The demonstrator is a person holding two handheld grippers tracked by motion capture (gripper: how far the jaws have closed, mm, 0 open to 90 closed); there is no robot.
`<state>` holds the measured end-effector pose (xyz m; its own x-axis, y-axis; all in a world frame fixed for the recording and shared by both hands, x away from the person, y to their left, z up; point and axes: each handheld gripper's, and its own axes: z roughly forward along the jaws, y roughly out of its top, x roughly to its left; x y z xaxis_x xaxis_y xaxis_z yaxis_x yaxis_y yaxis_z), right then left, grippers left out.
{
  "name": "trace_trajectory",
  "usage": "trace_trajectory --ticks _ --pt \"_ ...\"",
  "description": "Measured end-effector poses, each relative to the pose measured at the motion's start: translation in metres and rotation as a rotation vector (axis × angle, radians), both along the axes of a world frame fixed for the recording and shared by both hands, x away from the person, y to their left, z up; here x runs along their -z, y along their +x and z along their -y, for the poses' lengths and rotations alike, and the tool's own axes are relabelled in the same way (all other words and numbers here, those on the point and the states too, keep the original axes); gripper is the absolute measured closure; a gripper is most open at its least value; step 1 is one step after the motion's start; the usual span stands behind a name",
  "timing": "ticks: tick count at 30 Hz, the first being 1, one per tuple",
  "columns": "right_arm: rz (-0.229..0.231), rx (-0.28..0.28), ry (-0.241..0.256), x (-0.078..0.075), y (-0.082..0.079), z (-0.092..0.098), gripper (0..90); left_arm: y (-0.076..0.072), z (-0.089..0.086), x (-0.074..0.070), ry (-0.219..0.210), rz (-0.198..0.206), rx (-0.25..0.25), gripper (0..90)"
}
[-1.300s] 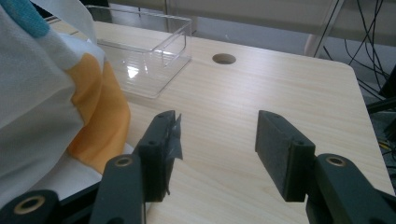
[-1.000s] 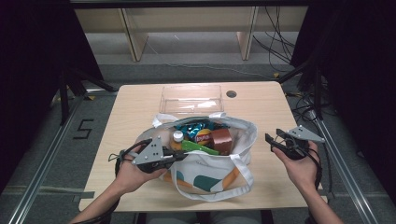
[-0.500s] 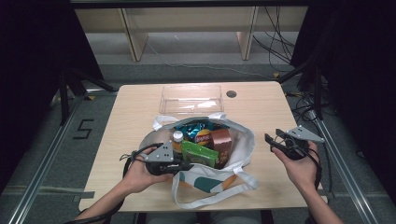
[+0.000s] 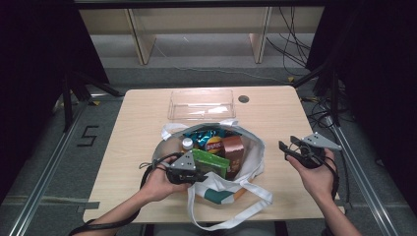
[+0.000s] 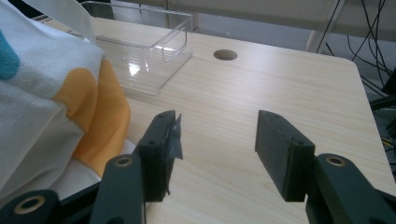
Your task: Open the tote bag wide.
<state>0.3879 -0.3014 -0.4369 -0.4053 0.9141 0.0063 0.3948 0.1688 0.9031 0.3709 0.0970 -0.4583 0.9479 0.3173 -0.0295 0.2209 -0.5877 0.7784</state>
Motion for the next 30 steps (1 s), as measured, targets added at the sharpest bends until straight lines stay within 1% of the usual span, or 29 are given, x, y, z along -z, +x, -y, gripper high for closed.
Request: trace_trajectory --ticks 2,3,5,6,9,10,11,12,13,14,15,16,17,18,19,20,21,22,23,24,25,26,27,28,29,30 --pt "-0.008 0.0 0.009 -0.001 -0.001 -0.001 49.1 0.0 0.001 0.003 0.007 -0.003 -0.001 87.8" --pt "-0.013 0.004 0.003 -0.001 -0.001 0.0 49.0 0.0 0.002 0.004 0.01 -0.004 -0.004 87.7" --pt "-0.008 0.002 0.011 -0.001 0.0 -0.001 49.0 0.0 0.002 0.006 0.017 -0.001 0.0 87.7" --pt "-0.002 0.001 0.002 0.0 0.0 0.0 49.0 0.0 0.003 0.008 0.019 -0.008 -0.006 87.7" --pt "-0.002 -0.002 0.007 -0.001 0.0 -0.001 49.0 0.0 0.003 0.008 0.017 -0.007 -0.008 87.5" --pt "-0.016 0.008 0.008 -0.002 -0.003 -0.002 48.9 0.0 0.003 0.007 0.02 -0.004 -0.006 86.8" --pt "-0.016 0.008 0.008 -0.002 -0.003 -0.002 48.9 -0.002 0.004 0.007 0.009 0.0 -0.012 86.8" --pt "-0.006 0.01 0.02 -0.002 -0.003 -0.003 48.6 -0.004 0.002 0.002 0.032 0.009 -0.005 81.5" --pt "0.0 0.001 0.03 -0.003 -0.003 -0.003 48.6 -0.007 0.001 0.0 0.023 0.014 -0.011 78.4" --pt "-0.001 0.002 0.024 -0.006 -0.004 -0.002 48.6 -0.01 0.0 -0.004 0.019 0.022 -0.021 74.6" --pt "-0.001 0.002 0.024 -0.006 -0.004 -0.002 48.6 -0.01 0.0 -0.004 0.019 0.022 -0.021 69.7" --pt "0.018 -0.008 0.037 -0.011 -0.005 -0.003 48.6 -0.012 -0.002 -0.008 0.018 0.027 -0.024 64.8" --pt "0.018 -0.008 0.037 -0.011 -0.005 -0.003 48.6 -0.015 -0.005 -0.013 0.008 0.034 -0.026 64.8" --pt "0.031 -0.016 0.037 -0.018 -0.007 -0.003 49.1 -0.018 -0.011 -0.022 -0.033 0.043 -0.041 57.5" --pt "0.031 -0.016 0.037 -0.018 -0.007 -0.003 49.1 -0.018 -0.011 -0.022 -0.033 0.043 -0.041 55.7" --pt "0.053 -0.033 0.038 -0.024 -0.008 -0.004 49.8 -0.02 -0.015 -0.028 -0.048 0.048 -0.051 53.6" --pt "0.049 -0.031 0.05 -0.027 -0.01 -0.006 50.2 -0.024 -0.022 -0.036 -0.091 0.053 -0.077 52.0" --pt "0.049 -0.031 0.05 -0.027 -0.01 -0.006 50.2 -0.024 -0.022 -0.036 -0.091 0.053 -0.077 50.5" --pt "0.07 -0.04 0.056 -0.03 -0.01 -0.008 50.8 -0.025 -0.026 -0.041 -0.106 0.054 -0.085 50.5" --pt "0.078 -0.048 0.046 -0.035 -0.011 -0.008 51.8 -0.028 -0.031 -0.047 -0.133 0.07 -0.106 49.0" --pt "0.093 -0.054 0.063 -0.043 -0.014 -0.011 53.9 -0.029 -0.041 -0.056 -0.159 0.104 -0.134 47.5" --pt "0.094 -0.06 0.076 -0.047 -0.015 -0.014 55.2 -0.029 -0.046 -0.061 -0.179 0.132 -0.149 47.1" --pt "0.094 -0.06 0.076 -0.047 -0.015 -0.014 55.2 -0.029 -0.046 -0.061 -0.179 0.132 -0.149 47.2" --pt "0.11 -0.087 0.083 -0.054 -0.017 -0.018 57.3 -0.028 -0.059 -0.072 -0.207 0.178 -0.209 47.5" --pt "0.114 -0.087 0.076 -0.058 -0.018 -0.02 58.3 -0.027 -0.065 -0.077 -0.216 0.206 -0.234 47.9" --pt "0.128 -0.109 0.084 -0.06 -0.018 -0.022 59.8 -0.027 -0.071 -0.081 -0.223 0.229 -0.257 48.2"
